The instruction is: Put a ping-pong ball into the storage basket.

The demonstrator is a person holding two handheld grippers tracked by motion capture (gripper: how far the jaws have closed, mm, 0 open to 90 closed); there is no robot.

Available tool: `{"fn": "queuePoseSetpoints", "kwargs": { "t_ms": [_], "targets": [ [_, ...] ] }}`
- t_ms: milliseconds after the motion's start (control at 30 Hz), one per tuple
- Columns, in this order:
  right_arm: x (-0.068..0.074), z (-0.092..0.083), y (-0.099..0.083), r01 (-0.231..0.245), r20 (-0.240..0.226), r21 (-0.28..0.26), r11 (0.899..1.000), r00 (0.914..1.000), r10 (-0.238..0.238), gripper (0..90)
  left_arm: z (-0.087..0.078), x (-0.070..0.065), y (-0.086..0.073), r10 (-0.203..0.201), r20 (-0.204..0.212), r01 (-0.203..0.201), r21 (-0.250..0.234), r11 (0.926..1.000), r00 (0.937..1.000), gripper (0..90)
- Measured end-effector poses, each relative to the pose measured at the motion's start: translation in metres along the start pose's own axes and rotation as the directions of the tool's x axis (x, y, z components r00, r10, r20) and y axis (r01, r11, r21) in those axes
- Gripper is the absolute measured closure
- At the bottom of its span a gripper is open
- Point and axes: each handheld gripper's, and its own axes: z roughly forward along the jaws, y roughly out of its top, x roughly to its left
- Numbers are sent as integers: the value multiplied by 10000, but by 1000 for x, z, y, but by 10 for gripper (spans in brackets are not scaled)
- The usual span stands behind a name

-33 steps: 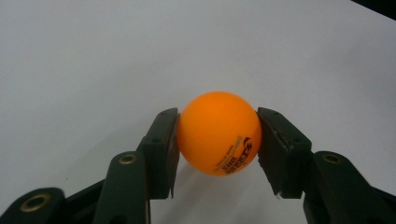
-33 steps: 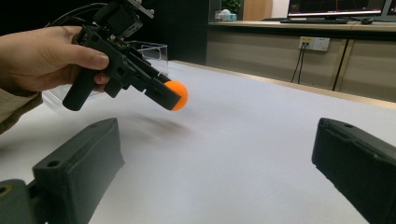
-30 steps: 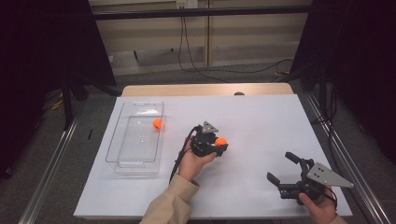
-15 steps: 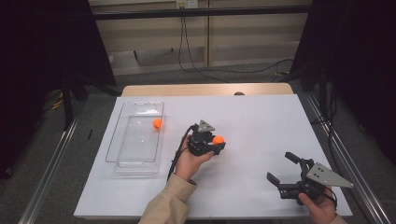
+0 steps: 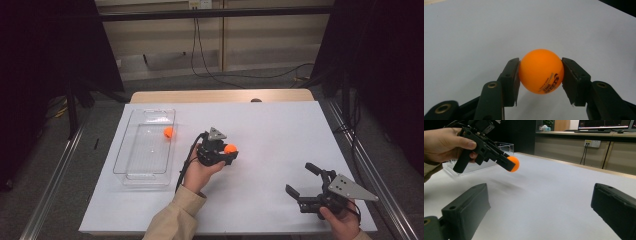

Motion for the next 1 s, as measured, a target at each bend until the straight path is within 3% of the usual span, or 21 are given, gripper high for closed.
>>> {"fn": "queuePoseSetpoints", "kwargs": {
  "t_ms": [1000],
  "targets": [
    [1, 0, 0, -8, -9, 7, 10000, 10000, 8, 14, -19, 11, 0, -218, -428, 205, -304, 9993, 9988, 508]
  ]
}}
